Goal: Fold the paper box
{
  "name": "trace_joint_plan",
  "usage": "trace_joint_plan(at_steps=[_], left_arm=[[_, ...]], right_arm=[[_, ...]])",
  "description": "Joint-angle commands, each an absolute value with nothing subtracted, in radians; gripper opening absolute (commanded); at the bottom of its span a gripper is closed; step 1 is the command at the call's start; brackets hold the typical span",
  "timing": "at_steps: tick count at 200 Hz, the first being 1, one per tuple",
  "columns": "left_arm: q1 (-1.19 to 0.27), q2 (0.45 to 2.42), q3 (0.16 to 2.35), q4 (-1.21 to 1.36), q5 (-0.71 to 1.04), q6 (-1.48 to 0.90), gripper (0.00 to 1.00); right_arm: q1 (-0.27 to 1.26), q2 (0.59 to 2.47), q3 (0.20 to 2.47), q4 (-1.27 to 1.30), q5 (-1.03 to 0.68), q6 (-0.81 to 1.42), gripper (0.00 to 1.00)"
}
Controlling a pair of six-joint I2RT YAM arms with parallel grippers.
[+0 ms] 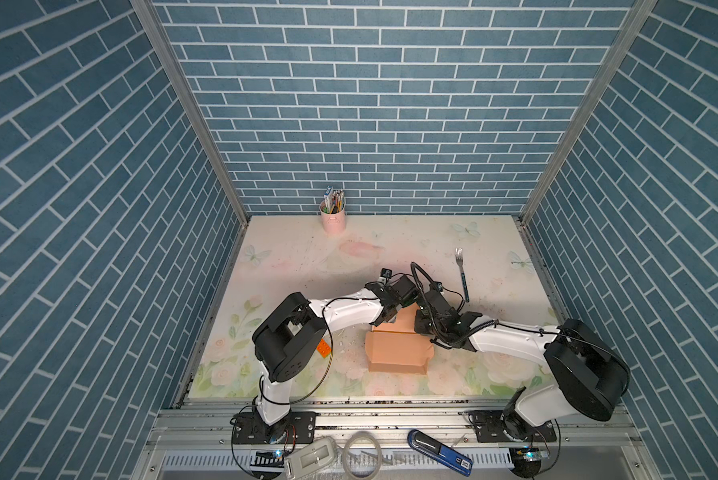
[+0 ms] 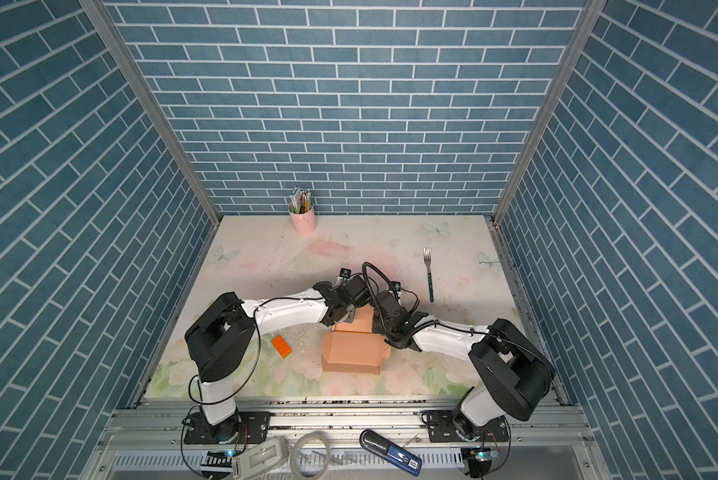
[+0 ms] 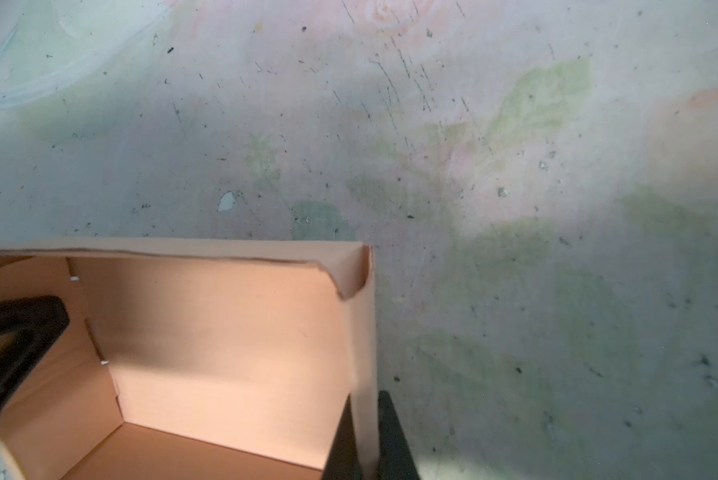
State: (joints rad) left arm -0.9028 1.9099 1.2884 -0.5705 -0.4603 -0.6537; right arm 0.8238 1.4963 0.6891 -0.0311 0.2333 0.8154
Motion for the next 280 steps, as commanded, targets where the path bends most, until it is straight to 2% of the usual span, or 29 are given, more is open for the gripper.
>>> trace_joint_plan(at_steps=[1, 60, 75, 120, 168, 223, 249, 280], left_arm=[[-0.92, 1.981, 1.283, -0.652, -0.537, -0.609, 0.0], [-0.926, 1.987, 1.278, -0.634, -0.549, -0.6, 0.0], [-0.924, 1.964, 1.254, -0.595, -0.512, -0.6, 0.03], [-0.916, 1.886, 1.211, -0.505, -0.392, -0.617, 0.2], [-0.899, 1.784, 1.153, -0.454, -0.318, -0.633, 0.52], [-0.869, 1.623, 1.055, -0.373, -0.237, -0.638, 0.7], [-0.841, 1.566, 1.023, -0.352, -0.187, -0.653, 0.75], [-0.795, 1.497, 0.982, -0.335, -0.156, -0.661, 0.75]], right_arm=[[0.826, 1.495, 0.694, -0.005, 0.278, 0.864, 0.08], [0.827, 1.501, 0.7, 0.0, 0.28, 0.871, 0.08], [0.825, 1.502, 0.7, 0.002, 0.279, 0.871, 0.08], [0.825, 1.497, 0.688, 0.01, 0.278, 0.871, 0.08], [0.825, 1.469, 0.677, 0.003, 0.283, 0.865, 0.08], [0.825, 1.477, 0.687, -0.005, 0.271, 0.855, 0.08], [0.825, 1.484, 0.698, -0.019, 0.259, 0.841, 0.08], [0.825, 1.493, 0.734, -0.07, 0.227, 0.8, 0.07]])
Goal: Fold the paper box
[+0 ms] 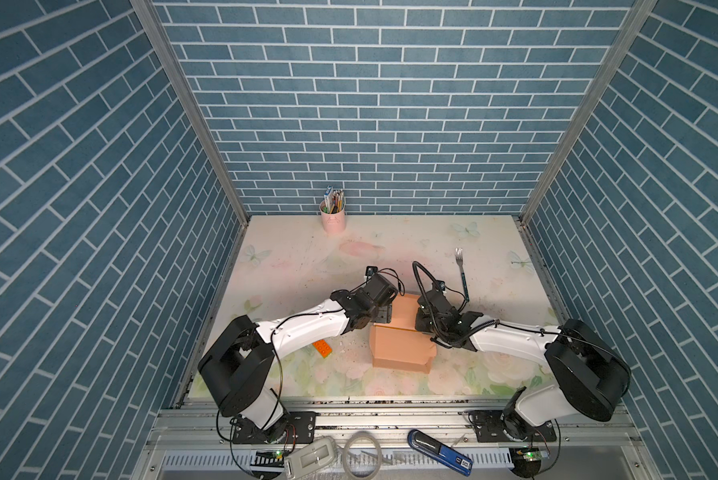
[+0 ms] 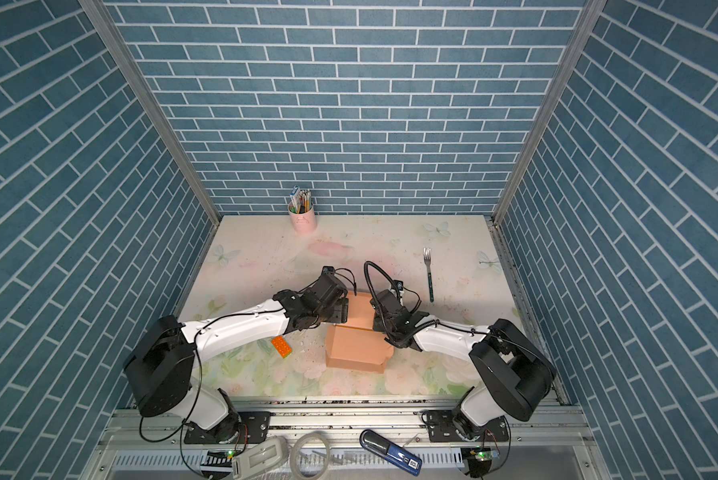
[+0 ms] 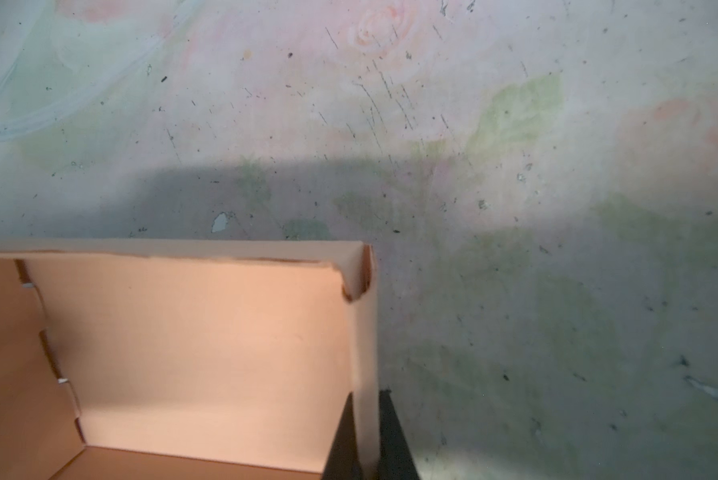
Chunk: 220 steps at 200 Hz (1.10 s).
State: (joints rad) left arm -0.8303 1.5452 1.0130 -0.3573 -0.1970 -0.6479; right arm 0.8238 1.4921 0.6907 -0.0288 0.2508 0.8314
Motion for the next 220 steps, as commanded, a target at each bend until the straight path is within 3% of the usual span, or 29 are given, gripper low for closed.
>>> trace_joint_plan(at_steps=[1, 80, 144, 220], left_arm=[[-0.793, 1.495, 0.98, -0.335, -0.155, -0.66, 0.75], [-0.65, 1.424, 0.916, -0.328, -0.053, -0.57, 0.75], [-0.625, 1.416, 0.898, -0.344, -0.041, -0.529, 0.75], [-0.614, 1.416, 0.883, -0.35, -0.051, -0.529, 0.75]], right_arm=[[0.825, 1.494, 0.736, -0.073, 0.226, 0.799, 0.07], [0.817, 1.602, 1.008, -0.397, 0.111, 0.528, 0.08], [0.762, 1.754, 1.199, -0.557, -0.032, 0.323, 0.08], [0.729, 1.948, 1.409, -0.688, -0.042, 0.179, 0.07]])
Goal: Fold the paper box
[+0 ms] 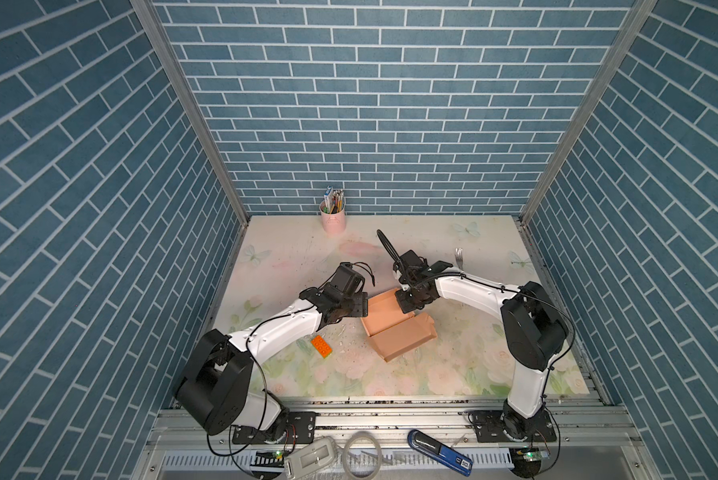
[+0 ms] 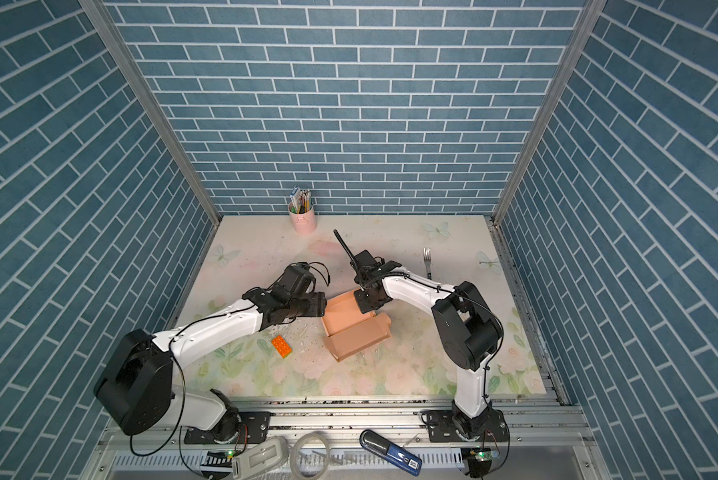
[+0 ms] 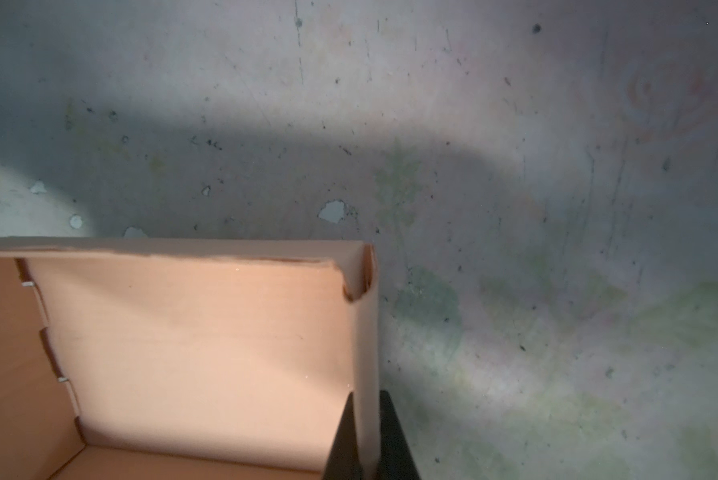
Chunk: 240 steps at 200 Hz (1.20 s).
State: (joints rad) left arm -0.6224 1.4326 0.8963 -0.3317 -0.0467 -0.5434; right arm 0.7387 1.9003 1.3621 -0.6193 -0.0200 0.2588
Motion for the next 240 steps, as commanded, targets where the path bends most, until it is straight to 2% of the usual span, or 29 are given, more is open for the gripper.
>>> trace_joint_plan(at_steps=[1, 71, 87, 116, 157, 194, 240], left_arm=[[-0.614, 1.417, 0.882, -0.35, -0.051, -0.528, 0.75], [-0.609, 1.407, 0.855, -0.355, -0.063, -0.523, 0.76], [-0.606, 1.417, 0.86, -0.363, -0.065, -0.513, 0.76], [-0.605, 1.43, 0.871, -0.359, -0.057, -0.484, 0.76], [-0.606, 1.441, 0.904, -0.386, -0.062, -0.412, 0.76], [-0.608, 1.476, 0.953, -0.393, -0.047, -0.338, 0.77], [-0.634, 1.594, 1.056, -0.446, -0.015, -0.19, 0.77]], right_arm=[[0.729, 1.949, 1.409, -0.688, -0.043, 0.178, 0.07], [0.708, 2.037, 1.495, -0.682, -0.081, 0.139, 0.07], [0.704, 2.039, 1.5, -0.674, -0.081, 0.131, 0.14], [0.698, 2.037, 1.52, -0.653, -0.082, 0.126, 0.33], [0.681, 2.028, 1.564, -0.616, -0.143, 0.131, 0.46], [0.672, 1.985, 1.563, -0.562, -0.171, 0.151, 0.52], [0.635, 1.782, 1.453, -0.481, -0.126, 0.198, 0.53]])
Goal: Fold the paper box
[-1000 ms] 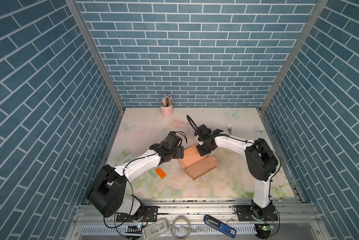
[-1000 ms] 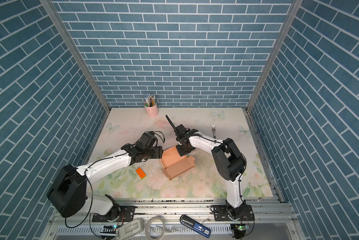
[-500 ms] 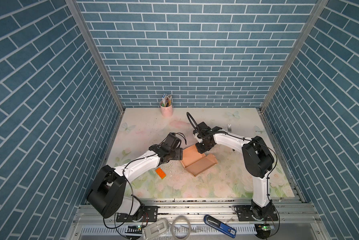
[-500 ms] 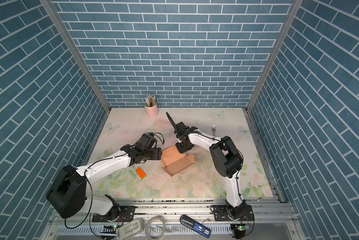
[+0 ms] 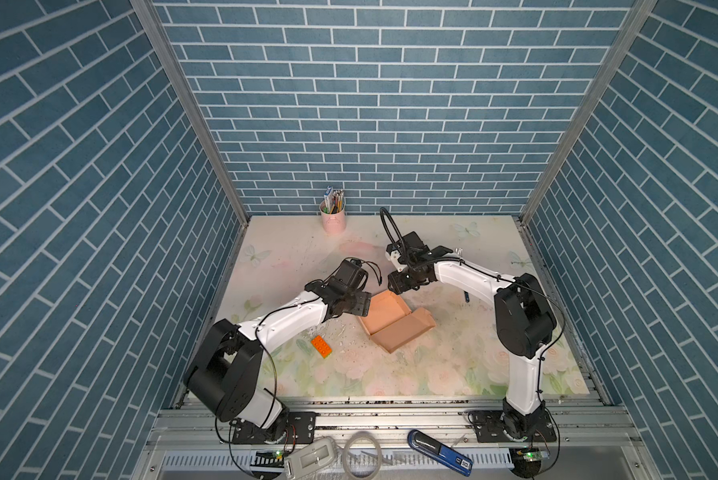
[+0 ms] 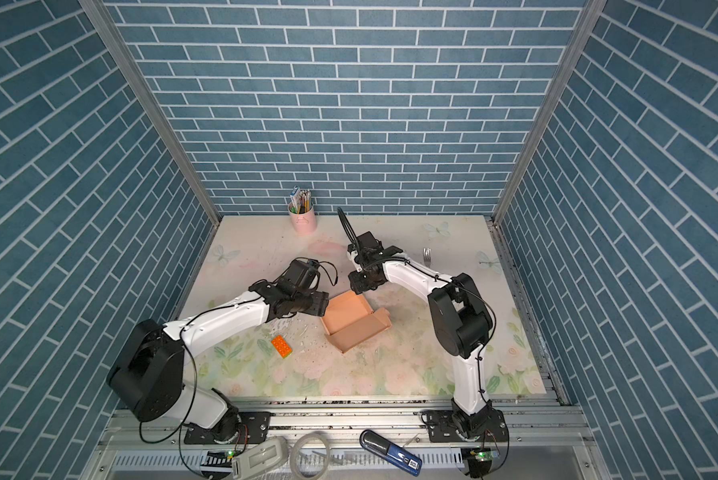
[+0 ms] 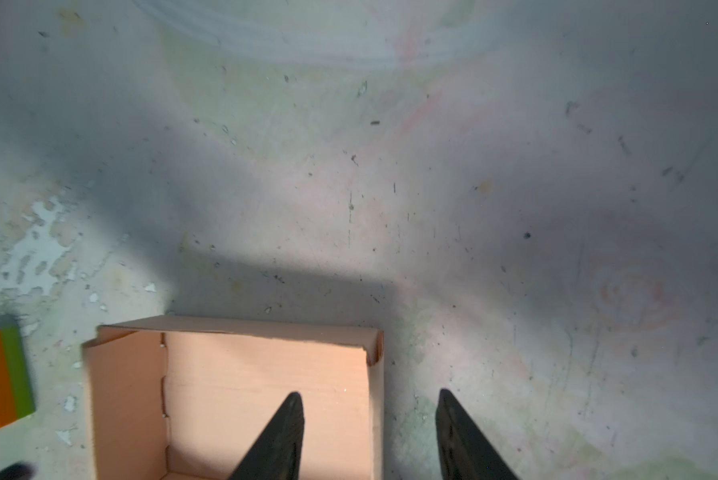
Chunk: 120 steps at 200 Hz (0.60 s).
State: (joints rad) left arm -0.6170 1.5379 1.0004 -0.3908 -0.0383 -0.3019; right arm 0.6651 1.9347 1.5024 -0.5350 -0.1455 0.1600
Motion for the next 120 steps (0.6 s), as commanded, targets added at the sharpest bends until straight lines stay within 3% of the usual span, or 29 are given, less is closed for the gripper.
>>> trace_joint_plan(at_steps=[1, 57, 120], left_arm=[[-0.635, 1.597, 1.059, -0.449, -0.015, -0.187, 0.76], [-0.673, 1.751, 1.187, -0.531, -0.078, -0.08, 0.75], [-0.677, 1.84, 1.247, -0.538, -0.072, -0.118, 0.71]], right_arm=[[0.634, 1.776, 1.45, -0.479, -0.125, 0.199, 0.53], [0.533, 1.428, 1.17, -0.354, -0.117, 0.314, 0.53], [0.528, 1.269, 1.009, -0.425, -0.094, 0.453, 0.51]])
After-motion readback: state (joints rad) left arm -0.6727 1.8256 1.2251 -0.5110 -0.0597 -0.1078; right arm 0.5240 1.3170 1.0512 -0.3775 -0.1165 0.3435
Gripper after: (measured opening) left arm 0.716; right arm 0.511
